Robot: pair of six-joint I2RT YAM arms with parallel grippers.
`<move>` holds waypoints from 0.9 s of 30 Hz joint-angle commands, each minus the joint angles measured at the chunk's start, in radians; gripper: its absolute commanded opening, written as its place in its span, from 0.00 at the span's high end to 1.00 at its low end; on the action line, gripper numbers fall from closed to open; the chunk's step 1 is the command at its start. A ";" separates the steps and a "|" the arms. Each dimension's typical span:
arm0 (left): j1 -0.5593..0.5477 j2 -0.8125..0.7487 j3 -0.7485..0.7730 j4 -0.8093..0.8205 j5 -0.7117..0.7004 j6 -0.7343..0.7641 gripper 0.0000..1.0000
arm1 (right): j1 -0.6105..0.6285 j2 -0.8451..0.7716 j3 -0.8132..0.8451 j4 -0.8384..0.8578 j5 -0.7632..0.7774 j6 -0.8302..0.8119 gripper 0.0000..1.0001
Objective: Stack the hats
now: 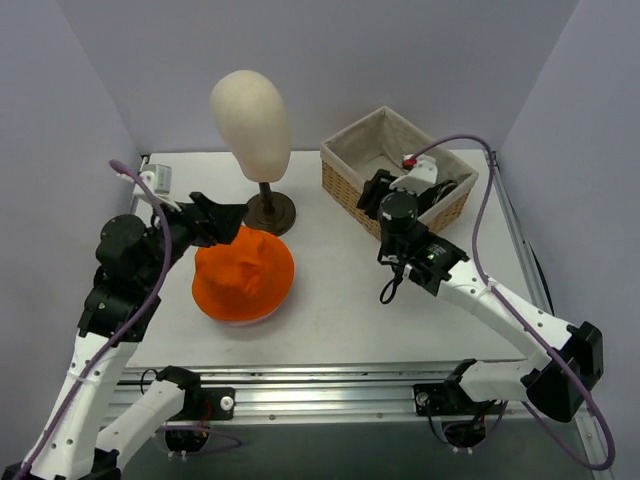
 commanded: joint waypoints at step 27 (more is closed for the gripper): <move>-0.572 0.160 -0.190 0.226 -0.371 0.142 0.06 | -0.506 0.181 0.231 -0.421 -0.029 0.177 0.56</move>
